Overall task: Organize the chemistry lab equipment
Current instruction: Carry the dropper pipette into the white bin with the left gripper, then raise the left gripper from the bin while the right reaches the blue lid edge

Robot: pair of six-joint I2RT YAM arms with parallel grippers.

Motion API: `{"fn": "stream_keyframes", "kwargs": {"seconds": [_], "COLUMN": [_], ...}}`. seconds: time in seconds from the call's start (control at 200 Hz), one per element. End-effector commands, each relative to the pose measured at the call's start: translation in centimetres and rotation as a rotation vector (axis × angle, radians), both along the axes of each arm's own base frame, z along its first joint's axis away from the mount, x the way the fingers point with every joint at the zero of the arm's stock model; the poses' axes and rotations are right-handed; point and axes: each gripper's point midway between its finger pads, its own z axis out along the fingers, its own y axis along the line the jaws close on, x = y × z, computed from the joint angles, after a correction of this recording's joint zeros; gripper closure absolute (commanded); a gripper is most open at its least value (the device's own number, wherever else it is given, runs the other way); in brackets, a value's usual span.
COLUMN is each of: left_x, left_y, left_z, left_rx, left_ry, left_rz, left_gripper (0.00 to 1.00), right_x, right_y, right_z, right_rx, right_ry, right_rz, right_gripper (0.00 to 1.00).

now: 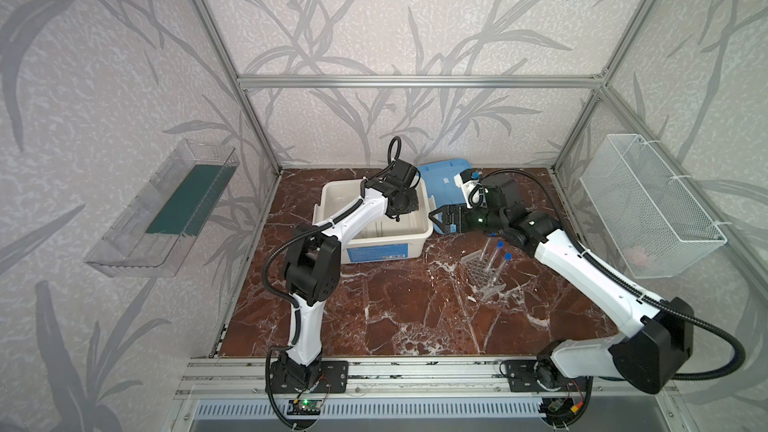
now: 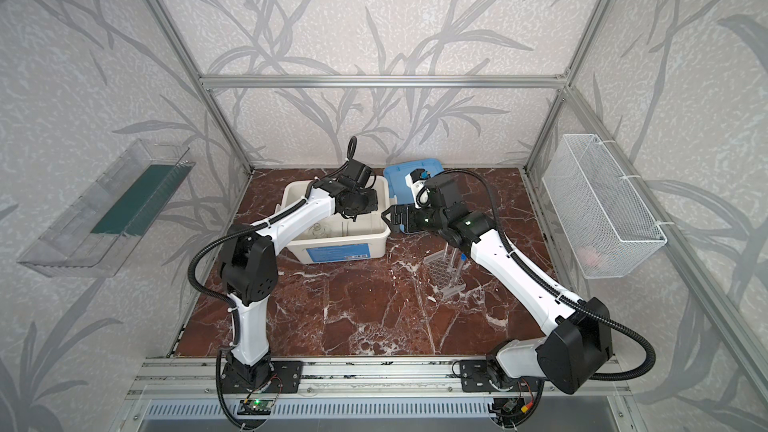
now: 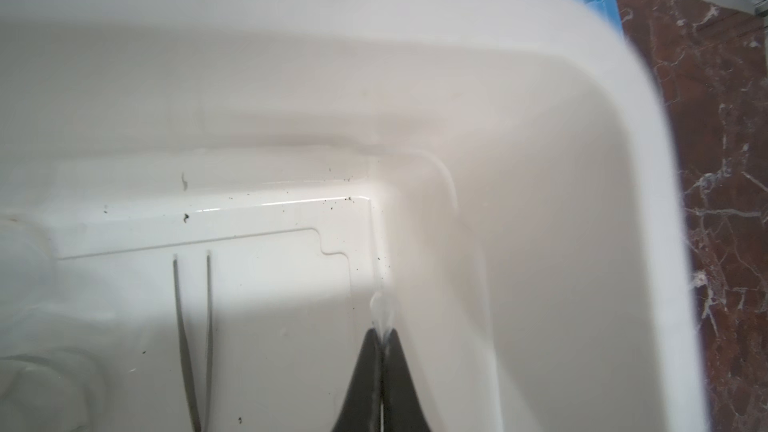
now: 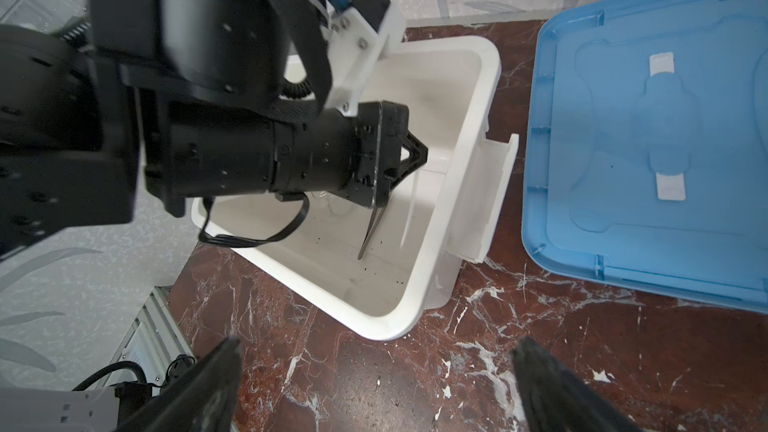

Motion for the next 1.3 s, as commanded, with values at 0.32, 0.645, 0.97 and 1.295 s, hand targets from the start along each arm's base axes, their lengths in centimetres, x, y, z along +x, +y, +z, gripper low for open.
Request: {"fn": "stream_keyframes", "kwargs": {"seconds": [0.32,0.645,0.97,1.295], "left_x": [0.2,-0.3,0.0,-2.4], "left_y": [-0.7,-0.7,-0.1,1.2], "left_z": [-6.7,-8.0,-4.1,7.0], "left_rx": [-0.047,-0.046,-0.014,0.025], "left_ry": [0.06,0.065,0.005,-0.185], "left_rz": [0.028,0.027,0.032,0.05], "left_gripper": [0.97,0.82,0.36,0.08], "right_x": [0.0,-0.5,-0.8,0.5], "right_y": [-1.9,-2.4,-3.0,-6.0], "right_z": [-0.1,-0.3,0.4,1.9], "right_rx": [0.018,0.011,-0.002,0.014], "right_ry": [-0.031,-0.025,-0.028,0.0], "right_rz": [-0.02,-0.026,-0.029,-0.082], "right_gripper": [0.0,0.0,0.0,0.01]}}
